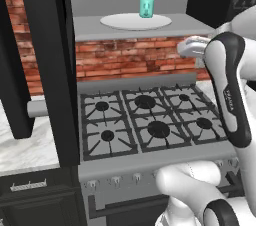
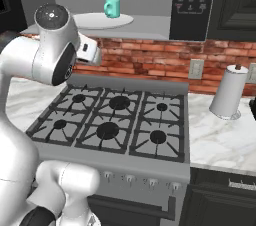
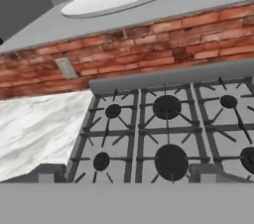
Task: Pick the cup of tea, navigate to the dining table, and place it on the saucer.
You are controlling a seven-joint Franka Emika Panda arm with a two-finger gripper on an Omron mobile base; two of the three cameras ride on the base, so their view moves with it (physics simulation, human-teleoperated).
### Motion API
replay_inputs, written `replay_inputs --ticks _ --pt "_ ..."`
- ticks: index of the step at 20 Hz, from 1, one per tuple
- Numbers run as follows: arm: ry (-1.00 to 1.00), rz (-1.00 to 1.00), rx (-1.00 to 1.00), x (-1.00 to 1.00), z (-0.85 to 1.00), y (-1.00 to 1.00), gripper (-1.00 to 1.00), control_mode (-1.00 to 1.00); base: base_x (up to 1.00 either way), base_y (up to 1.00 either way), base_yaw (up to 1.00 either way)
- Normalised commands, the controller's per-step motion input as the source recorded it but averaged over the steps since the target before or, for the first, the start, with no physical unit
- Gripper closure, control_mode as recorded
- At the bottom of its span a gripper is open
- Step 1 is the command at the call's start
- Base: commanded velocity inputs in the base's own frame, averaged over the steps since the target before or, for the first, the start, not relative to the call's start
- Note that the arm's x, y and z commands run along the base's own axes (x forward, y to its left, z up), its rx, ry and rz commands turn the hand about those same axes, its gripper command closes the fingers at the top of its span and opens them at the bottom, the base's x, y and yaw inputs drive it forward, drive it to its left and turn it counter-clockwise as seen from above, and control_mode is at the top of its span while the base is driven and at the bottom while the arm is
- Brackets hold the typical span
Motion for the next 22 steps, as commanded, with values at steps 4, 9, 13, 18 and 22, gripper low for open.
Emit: replay_inputs --ticks 4,9,13,18,22 --pt "-0.28 -0.14 -0.01 0.00 1.00 0.28 -1.00 -1.00 0.00 0.00 0.00" --pt "-0.09 -0.20 -0.17 0.51 0.57 0.58 -1.00 -1.00 0.00 0.00 0.00" --pt "-0.02 -0.22 -0.17 0.74 0.10 0.40 -1.00 -1.00 0.00 0.00 0.00" --pt "0.00 -0.12 -0.02 0.62 0.00 0.03 -1.00 -1.00 0.00 0.00 0.00" --pt "0.00 -0.02 0.02 0.44 0.00 -0.25 -1.00 -1.00 0.00 0.00 0.00"
